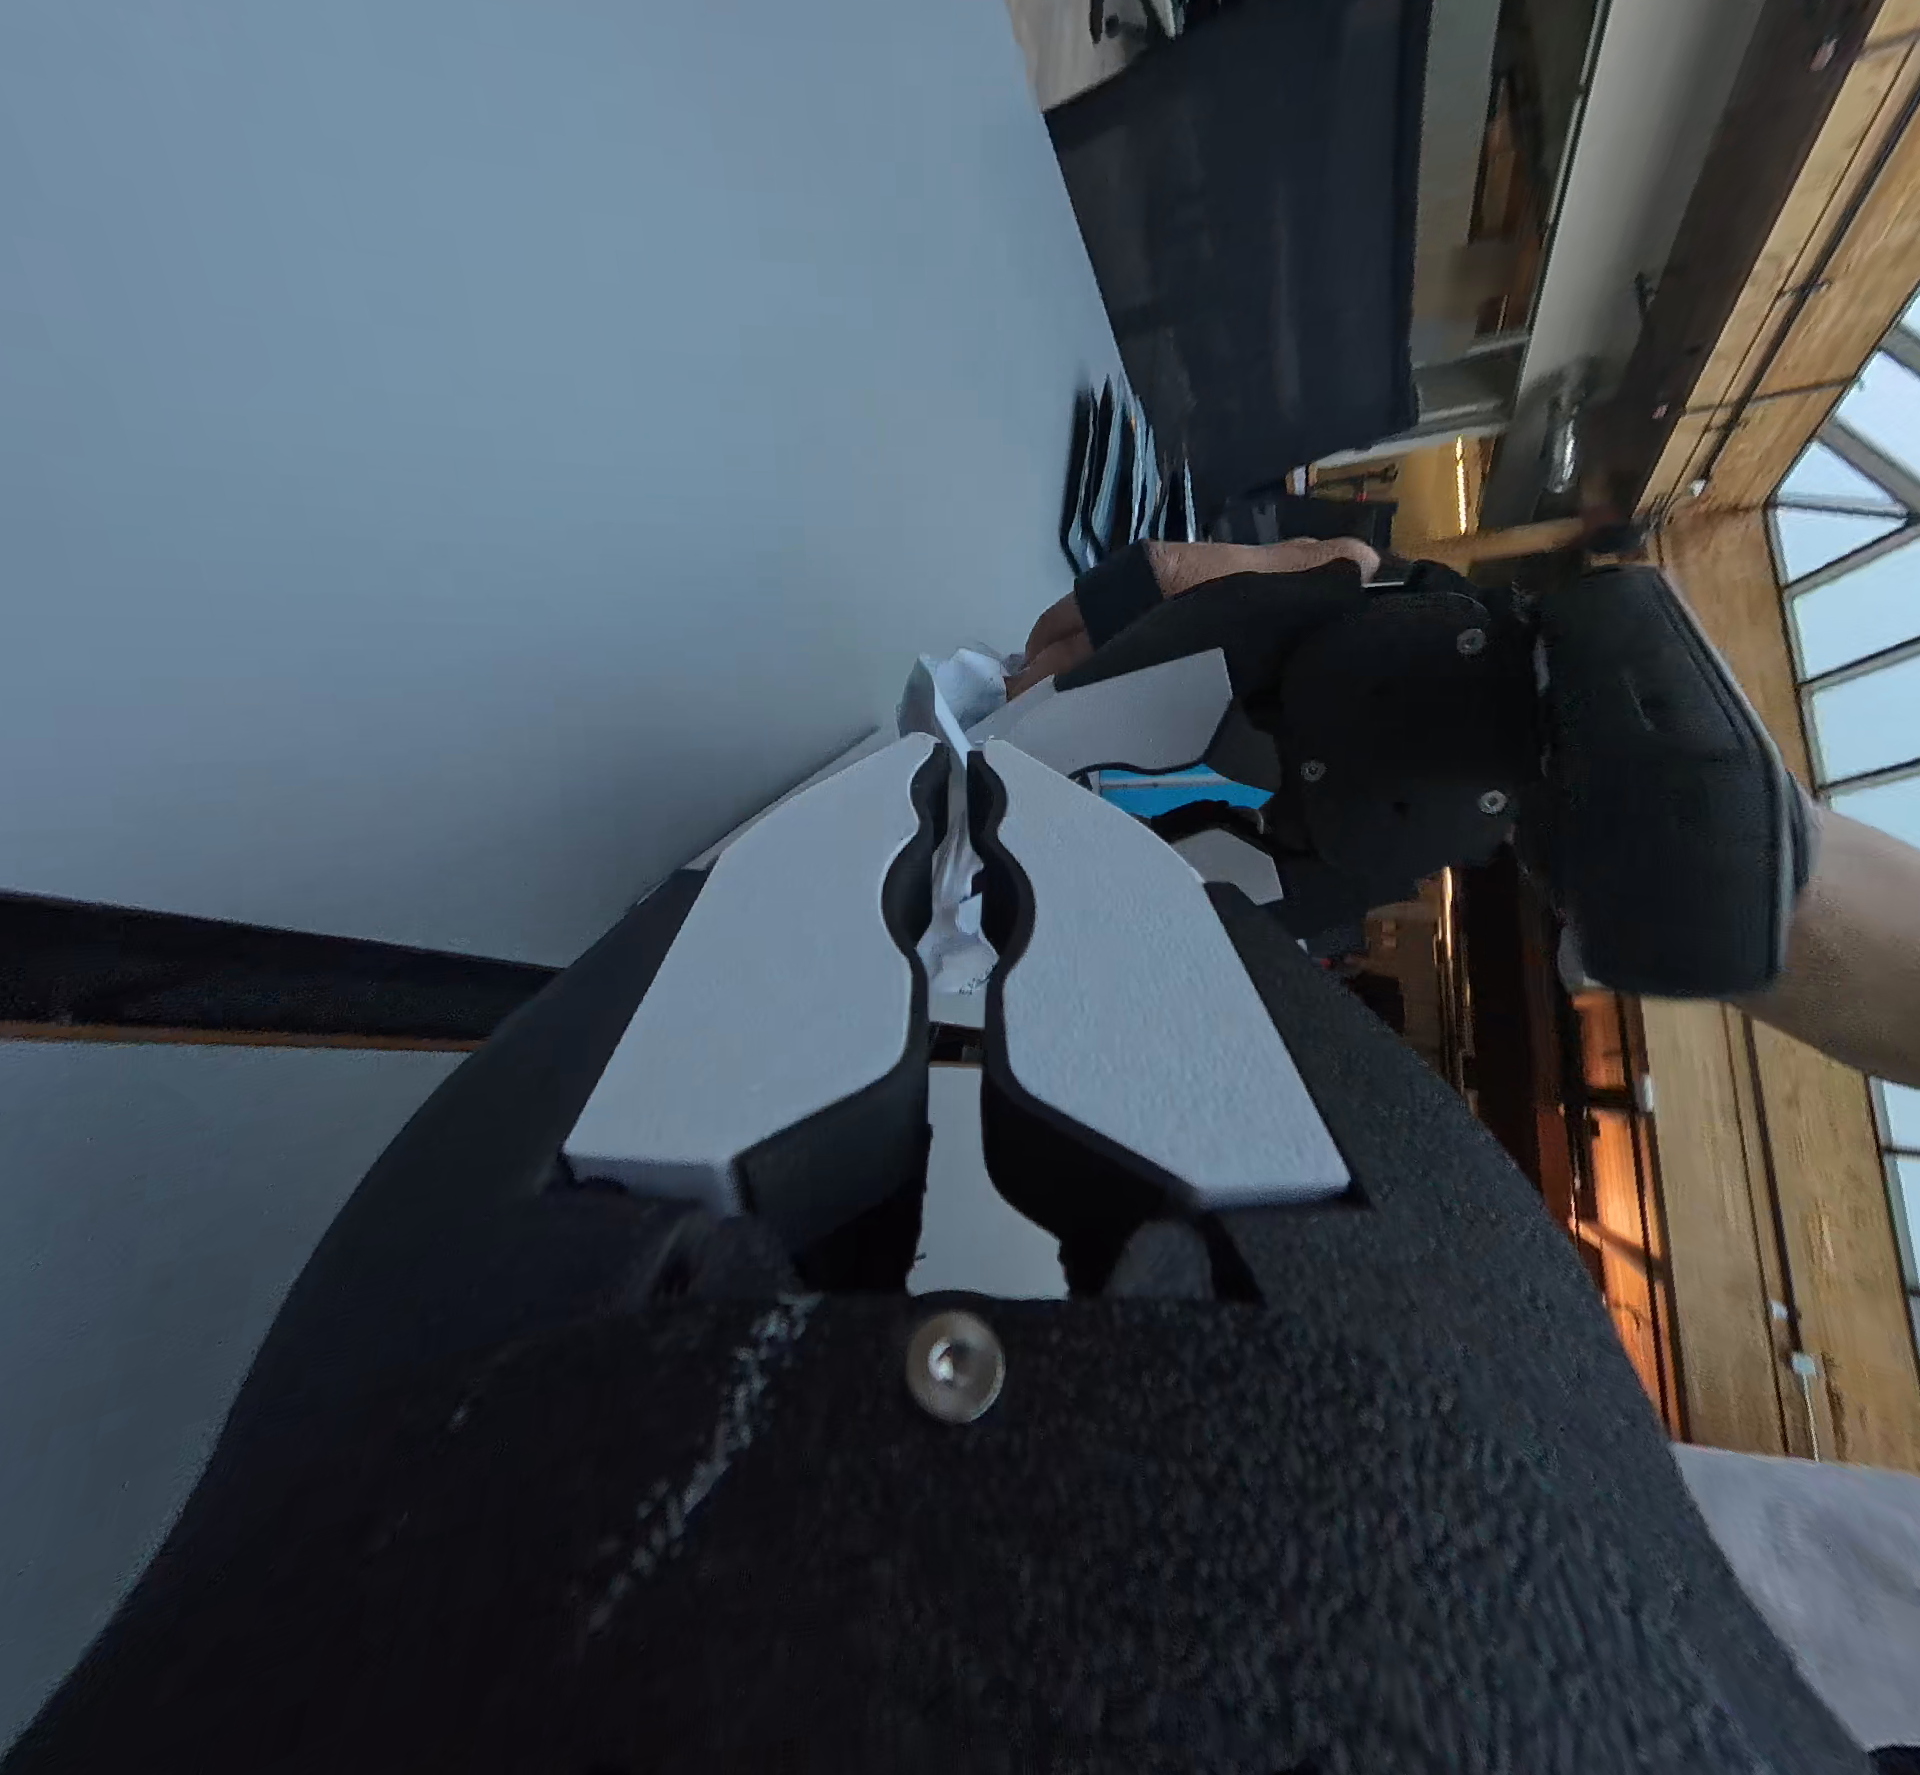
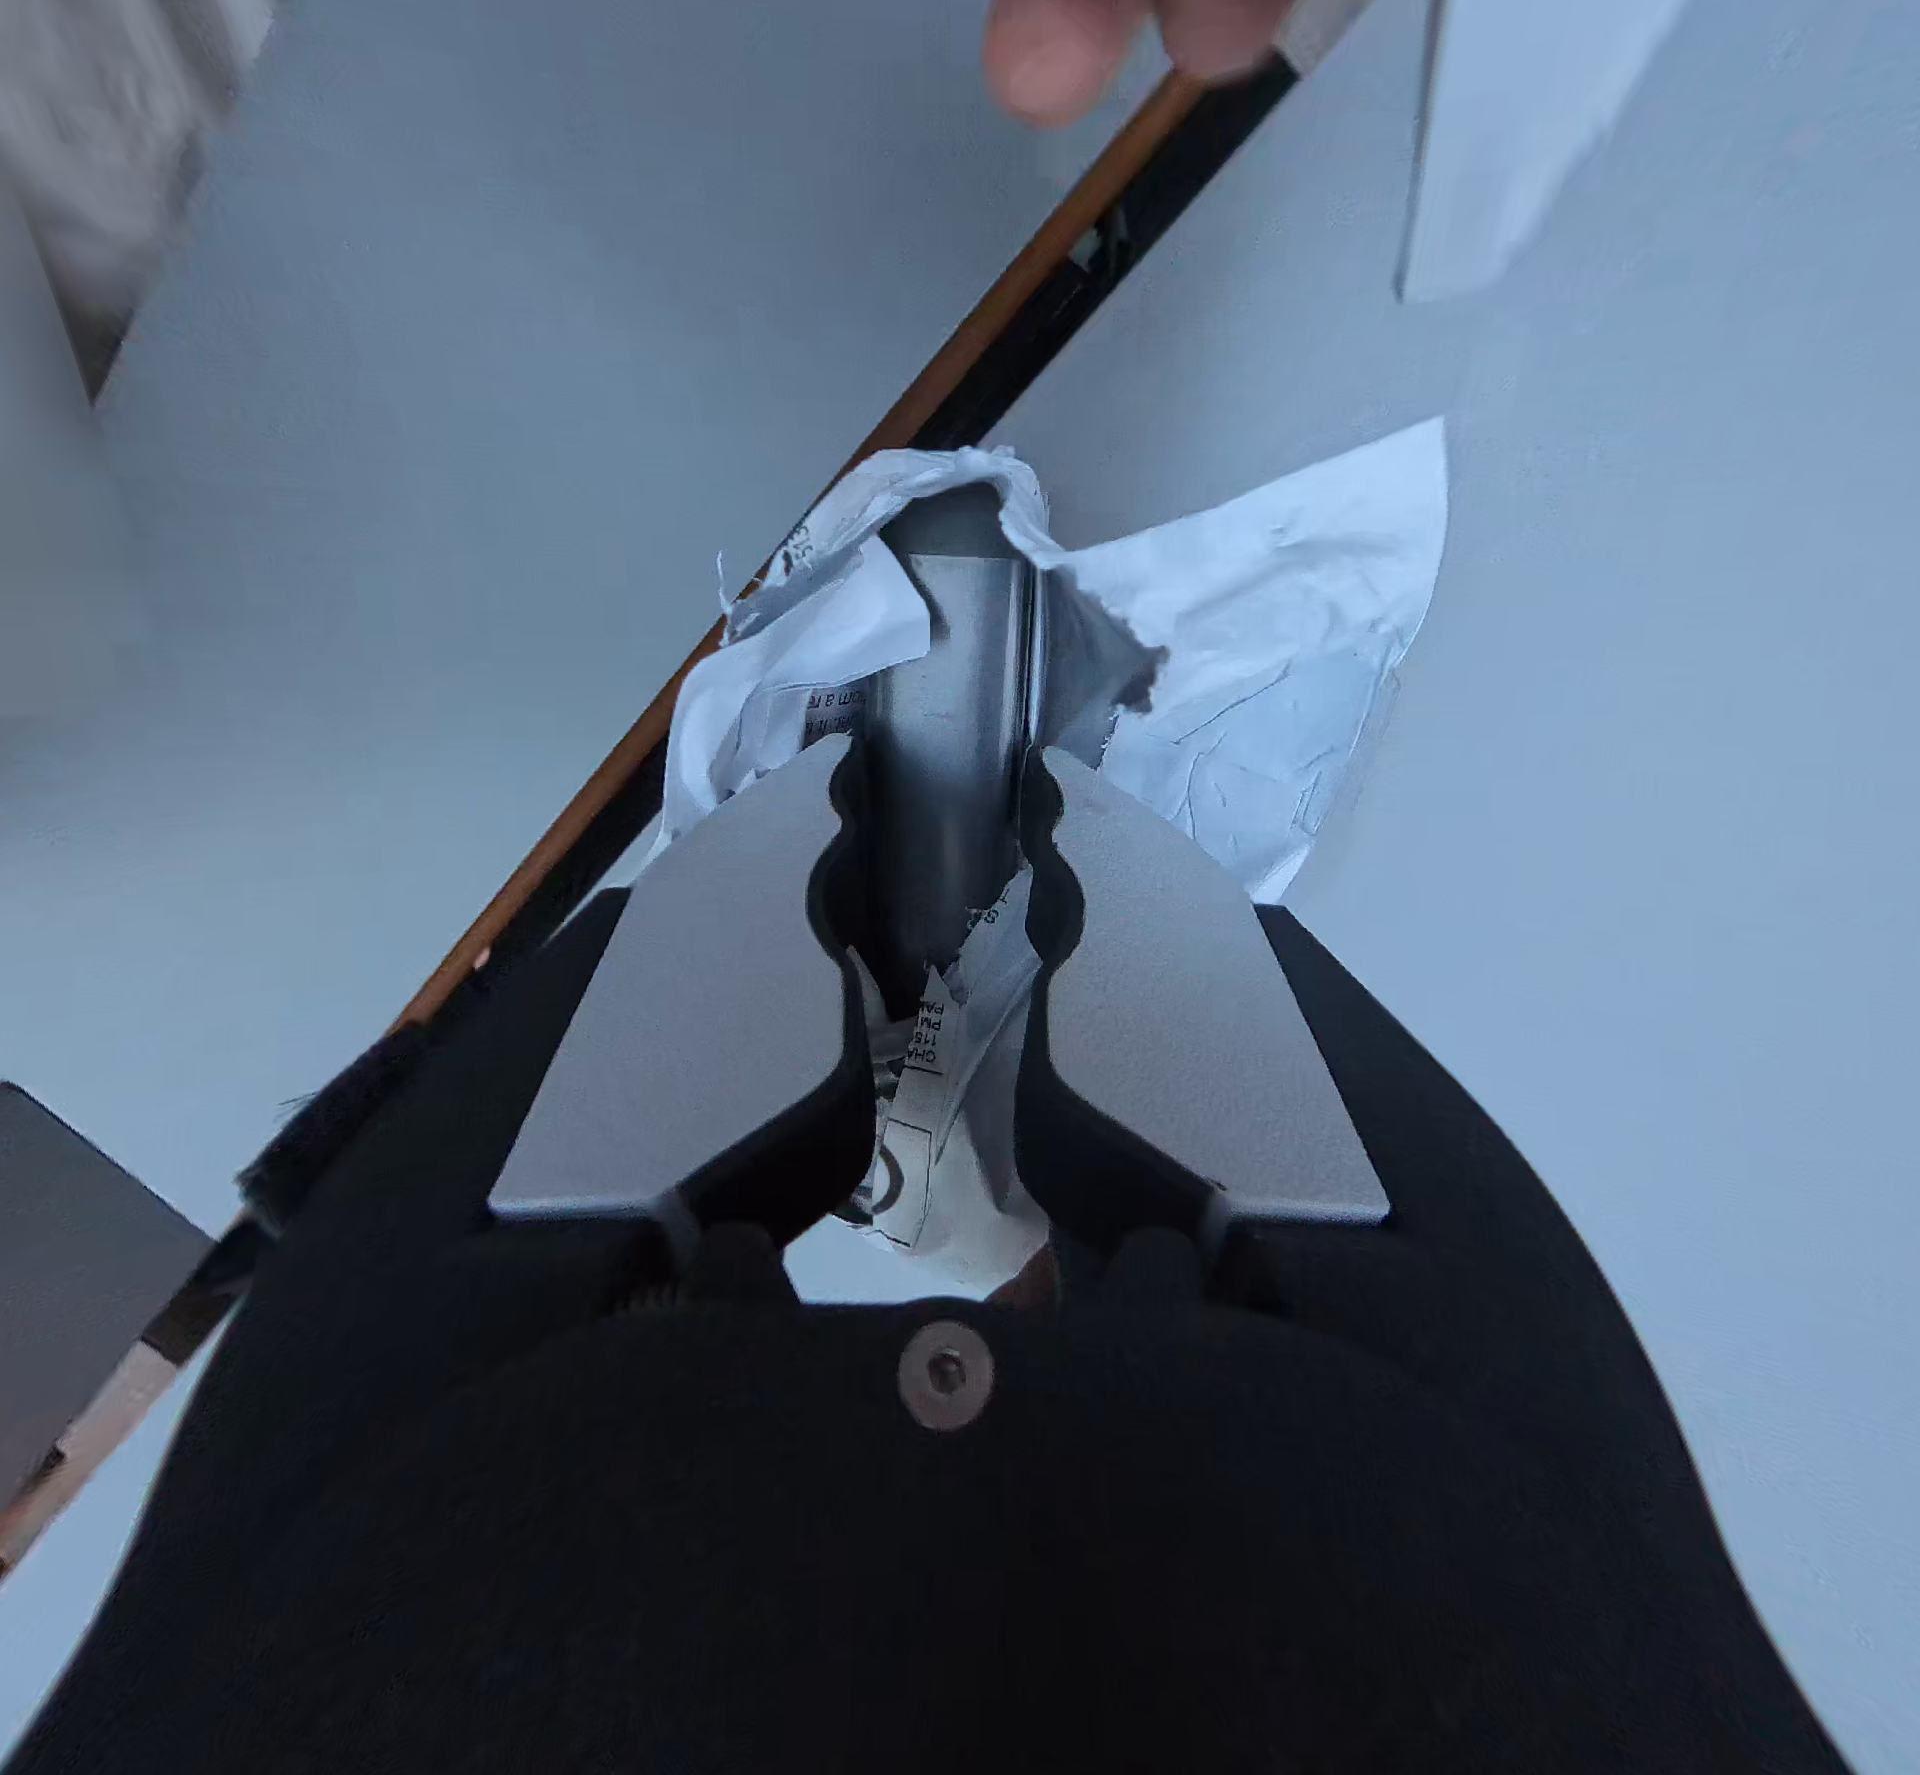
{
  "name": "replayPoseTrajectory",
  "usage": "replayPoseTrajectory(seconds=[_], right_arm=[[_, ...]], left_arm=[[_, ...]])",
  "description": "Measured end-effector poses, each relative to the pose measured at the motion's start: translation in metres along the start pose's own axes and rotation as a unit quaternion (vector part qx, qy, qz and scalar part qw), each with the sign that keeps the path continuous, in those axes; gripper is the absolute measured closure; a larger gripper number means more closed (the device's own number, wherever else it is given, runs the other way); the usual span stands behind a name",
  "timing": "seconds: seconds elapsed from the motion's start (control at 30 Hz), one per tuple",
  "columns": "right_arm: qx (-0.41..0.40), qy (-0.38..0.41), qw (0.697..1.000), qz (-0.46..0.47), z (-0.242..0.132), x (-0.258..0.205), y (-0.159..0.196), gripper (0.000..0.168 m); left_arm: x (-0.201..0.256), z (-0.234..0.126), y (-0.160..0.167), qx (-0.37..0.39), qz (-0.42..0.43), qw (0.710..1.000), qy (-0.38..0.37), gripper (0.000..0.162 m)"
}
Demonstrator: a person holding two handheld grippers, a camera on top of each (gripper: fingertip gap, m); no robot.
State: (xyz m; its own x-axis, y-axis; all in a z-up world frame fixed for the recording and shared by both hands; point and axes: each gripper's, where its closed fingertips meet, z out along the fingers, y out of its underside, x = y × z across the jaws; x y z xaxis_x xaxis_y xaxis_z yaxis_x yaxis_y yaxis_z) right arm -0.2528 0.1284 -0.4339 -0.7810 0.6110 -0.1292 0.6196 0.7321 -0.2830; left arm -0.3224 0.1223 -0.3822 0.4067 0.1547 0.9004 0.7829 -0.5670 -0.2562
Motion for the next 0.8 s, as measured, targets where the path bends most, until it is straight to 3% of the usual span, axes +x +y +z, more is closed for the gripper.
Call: replayPoseTrajectory(seconds=[0.17,0.23,0.3,0.4,0.47,0.53,0.67,0.8], right_arm=[[0.108,0.018,0.979,0.172,-0.018,0.023,0.002,0.142],[0.192,0.018,0.947,0.258,-0.037,0.028,-0.002,0.142],[0.296,-0.003,0.891,0.344,-0.06,0.027,-0.008,0.141],[0.442,-0.065,0.791,0.419,-0.101,0.01,-0.017,0.142],[0.524,-0.108,0.729,0.427,-0.132,-0.01,-0.022,0.142],[0.571,-0.126,0.692,0.423,-0.158,-0.03,-0.022,0.142],[0.583,-0.084,0.695,0.413,-0.18,-0.066,-0.013,0.142],[0.592,-0.036,0.693,0.41,-0.193,-0.097,-0.001,0.142]], left_arm=[[-0.02,-0.049,-0.001,0.115,-0.043,0.992,-0.005,0.129],[-0.021,-0.046,0.022,0.088,-0.028,0.996,0.0,0.105],[-0.007,-0.033,0.033,0.073,-0.007,0.997,0.038,0.084],[0.043,-0.025,0.016,0.1,0.065,0.984,0.131,0.088],[0.08,-0.021,0.011,0.07,0.125,0.973,0.18,0.087],[0.114,-0.019,0.009,0.025,0.176,0.96,0.218,0.088],[0.175,-0.017,0.008,-0.035,0.191,0.935,0.297,0.112],[0.194,0.005,0.035,-0.125,0.244,0.921,0.276,0.14]])
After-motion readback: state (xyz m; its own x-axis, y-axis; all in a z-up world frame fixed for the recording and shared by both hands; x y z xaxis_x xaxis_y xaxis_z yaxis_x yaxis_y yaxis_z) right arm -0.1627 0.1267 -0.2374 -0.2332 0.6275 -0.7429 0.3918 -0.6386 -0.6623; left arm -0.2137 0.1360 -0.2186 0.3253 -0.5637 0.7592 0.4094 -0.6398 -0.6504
